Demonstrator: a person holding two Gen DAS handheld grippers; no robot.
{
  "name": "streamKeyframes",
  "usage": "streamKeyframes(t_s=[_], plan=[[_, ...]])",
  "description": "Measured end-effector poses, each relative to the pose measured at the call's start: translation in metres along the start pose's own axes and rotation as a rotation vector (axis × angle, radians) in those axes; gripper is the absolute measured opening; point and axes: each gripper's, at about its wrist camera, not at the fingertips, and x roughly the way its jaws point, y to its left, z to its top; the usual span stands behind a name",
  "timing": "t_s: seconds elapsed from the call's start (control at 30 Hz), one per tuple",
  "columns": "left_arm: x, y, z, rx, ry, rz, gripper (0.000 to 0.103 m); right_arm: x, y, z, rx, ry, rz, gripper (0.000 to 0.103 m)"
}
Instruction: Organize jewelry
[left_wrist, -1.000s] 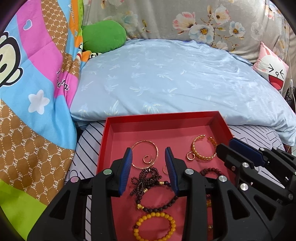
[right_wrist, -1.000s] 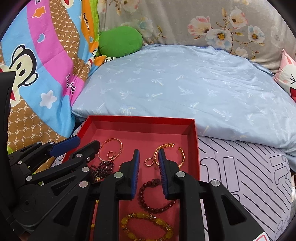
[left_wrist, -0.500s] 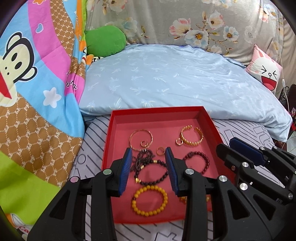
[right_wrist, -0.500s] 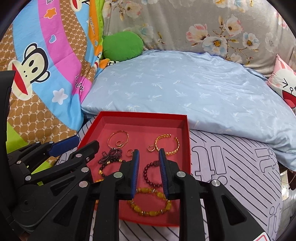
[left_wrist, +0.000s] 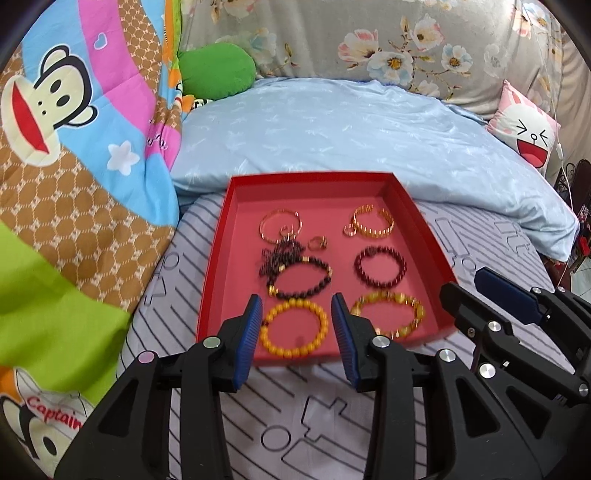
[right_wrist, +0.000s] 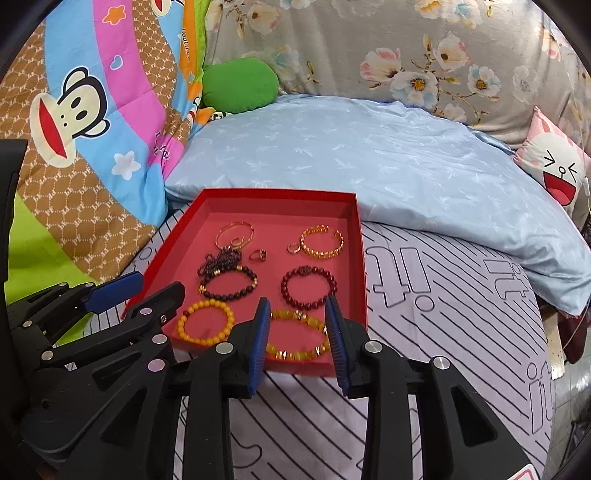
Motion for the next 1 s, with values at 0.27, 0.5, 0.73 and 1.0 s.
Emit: streamKeyframes(t_s=[0.27, 0.5, 0.73, 1.0], plan=[[-0.005, -0.001, -0.022, 0.010, 0.012, 0.026, 0.046, -0.005, 0.001, -0.021, 0.013, 0.017, -0.013, 0.031], [-0.010, 0.004, -0.032, -0.018, 0.010, 0.047, 0.060, -0.008, -0.005, -0.032, 0.034, 0.019, -0.045, 0.048], [-0.011, 0.011, -0.042, -0.036, 0.013, 0.072, 0.075, -0.011, -0.012, -0.039, 0.059, 0.017, -0.061, 0.066], [-0.014, 0.014, -0.049, -0.049, 0.017, 0.091, 0.083, -0.014, -0.014, -0.043, 0.052, 0.015, -0.055, 0.073]])
